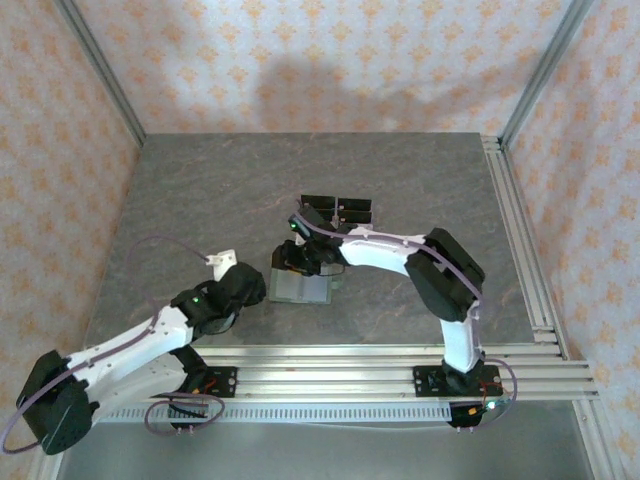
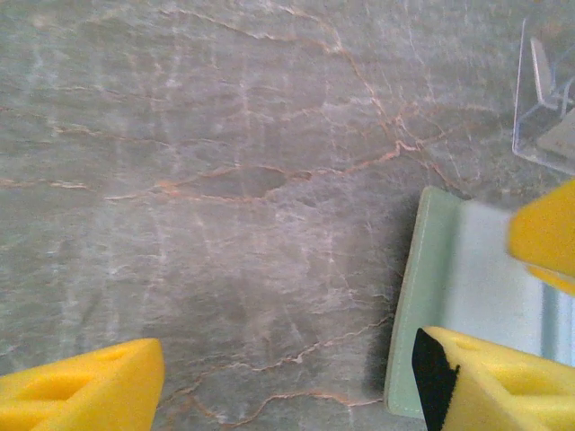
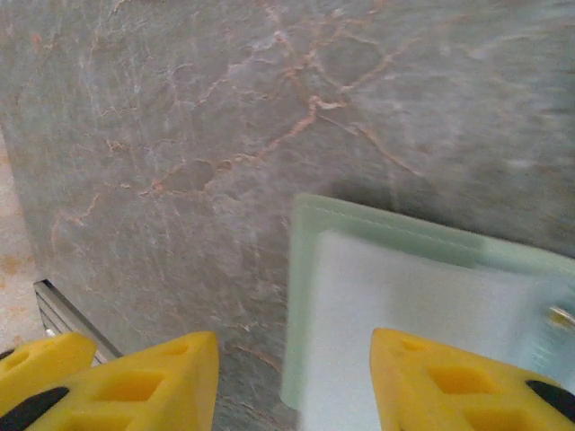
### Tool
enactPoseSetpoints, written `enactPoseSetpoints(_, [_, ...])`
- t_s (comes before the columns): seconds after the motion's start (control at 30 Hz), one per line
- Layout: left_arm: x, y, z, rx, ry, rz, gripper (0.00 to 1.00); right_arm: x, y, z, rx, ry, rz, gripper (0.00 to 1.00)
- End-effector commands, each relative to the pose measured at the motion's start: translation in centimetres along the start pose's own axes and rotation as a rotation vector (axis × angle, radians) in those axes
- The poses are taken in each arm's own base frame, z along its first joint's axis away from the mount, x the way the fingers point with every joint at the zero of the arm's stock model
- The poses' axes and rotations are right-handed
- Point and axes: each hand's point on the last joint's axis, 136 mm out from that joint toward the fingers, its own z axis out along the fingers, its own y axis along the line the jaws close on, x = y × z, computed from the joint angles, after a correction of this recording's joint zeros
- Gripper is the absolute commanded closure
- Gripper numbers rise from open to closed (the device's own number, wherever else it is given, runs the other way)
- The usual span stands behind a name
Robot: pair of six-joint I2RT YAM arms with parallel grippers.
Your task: Put the credit cards into the card holder
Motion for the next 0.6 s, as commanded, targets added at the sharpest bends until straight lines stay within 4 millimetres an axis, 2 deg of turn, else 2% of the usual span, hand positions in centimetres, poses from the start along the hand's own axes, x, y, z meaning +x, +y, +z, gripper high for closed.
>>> enactPoseSetpoints(0.0, [0.2, 2.4, -0.4, -0.082, -0.026, -0.012, 0.25, 0.4, 0.9, 1.3, -0.013, 0.045, 0.011, 0.53])
enactPoseSetpoints(0.1, [0.0, 1.9, -0.6, -0.064, -0.021, 0.0, 0.24, -0.1, 2.0, -0.1, -0.025, 0.019, -0.022, 0.53])
enactPoseSetpoints(0.17, [0.0, 1.3, -0.5, -0.048, -0.007, 0.015, 0.23, -0.3, 2.6, -2.0, -0.025, -0.017, -0.046, 0.53])
enactPoseSetpoints(0.27, [-0.1, 0.1, -0.2, -0.023, 0.014, 0.035, 0.21, -0.3, 2.2, -5.0, 0.004, -0.08, -0.066, 0.53])
enactPoseSetpoints(0.4, [-0.3, -2.0, 0.5, 0.013, 0.046, 0.082, 0.16, 0.5, -0.7, -8.8, 0.111, -0.159, -0.068, 0.52])
enactPoseSetpoints(0.43, [-0.4, -2.5, 0.7, 0.016, 0.055, 0.095, 0.14, 0.8, -1.8, -9.5, 0.151, -0.173, -0.067, 0.52])
enactPoseSetpoints(0.5, [-0.3, -3.4, 1.4, 0.01, 0.083, 0.135, 0.0, 1.2, -4.3, -11.2, 0.249, -0.213, -0.073, 0.51])
enactPoseSetpoints(0.57, [-0.3, -4.4, 2.1, 0.003, 0.113, 0.173, 0.0, 1.5, -6.7, -12.5, 0.341, -0.243, -0.08, 0.5])
